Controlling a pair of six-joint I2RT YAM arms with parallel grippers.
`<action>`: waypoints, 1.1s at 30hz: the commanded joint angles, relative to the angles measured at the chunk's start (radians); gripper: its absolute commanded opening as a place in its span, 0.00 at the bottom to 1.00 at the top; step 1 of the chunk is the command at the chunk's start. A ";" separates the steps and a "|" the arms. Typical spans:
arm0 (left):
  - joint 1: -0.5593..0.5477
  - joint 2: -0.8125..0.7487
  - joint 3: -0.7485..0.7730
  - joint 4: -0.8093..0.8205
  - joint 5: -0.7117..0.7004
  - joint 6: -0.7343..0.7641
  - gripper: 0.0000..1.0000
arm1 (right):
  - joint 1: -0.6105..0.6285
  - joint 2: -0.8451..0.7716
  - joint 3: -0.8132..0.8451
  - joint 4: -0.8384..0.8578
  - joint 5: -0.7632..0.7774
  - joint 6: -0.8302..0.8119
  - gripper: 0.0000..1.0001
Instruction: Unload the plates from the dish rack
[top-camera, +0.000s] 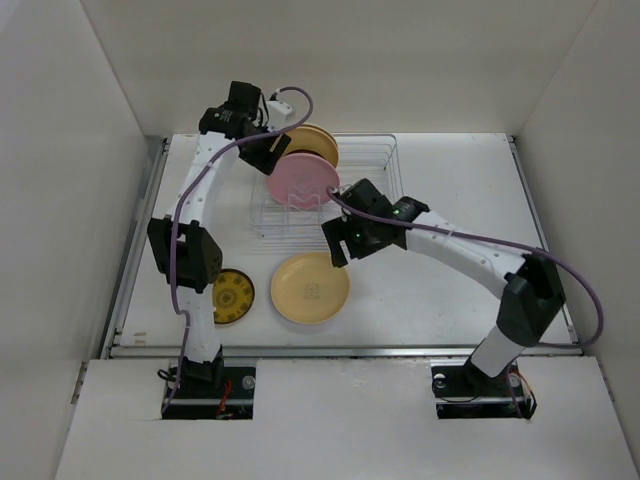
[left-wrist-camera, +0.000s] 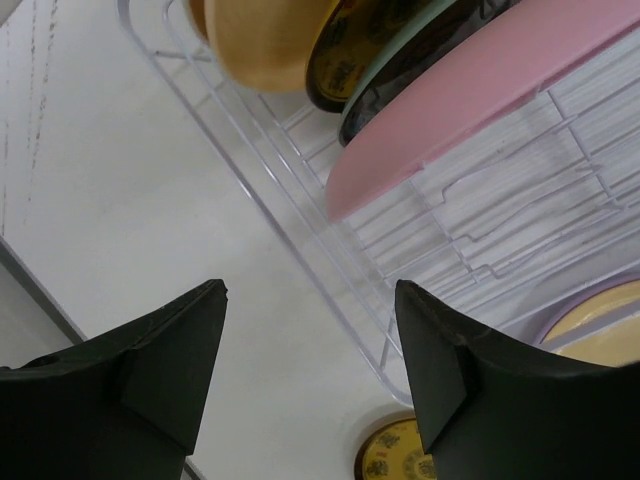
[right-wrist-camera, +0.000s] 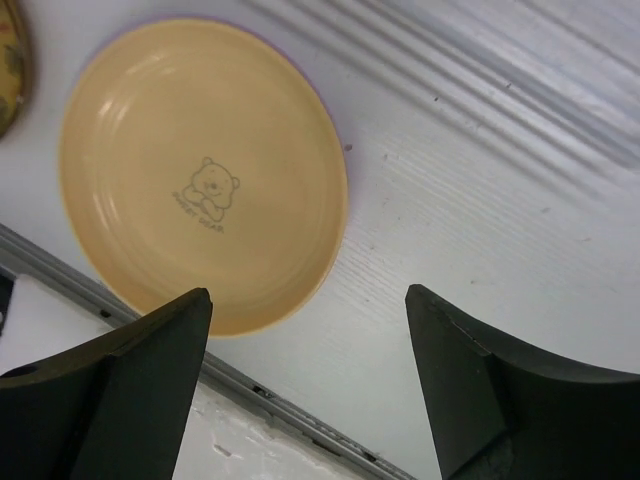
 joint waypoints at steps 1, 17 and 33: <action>-0.023 0.024 0.008 0.056 -0.045 0.054 0.64 | 0.009 -0.125 0.045 0.019 0.081 0.021 0.85; -0.062 0.121 0.015 0.167 -0.106 0.057 0.00 | 0.009 -0.248 -0.030 0.077 0.192 0.032 0.86; -0.062 -0.167 -0.190 0.341 -0.074 0.060 0.00 | 0.009 -0.174 0.039 0.077 0.247 0.050 0.86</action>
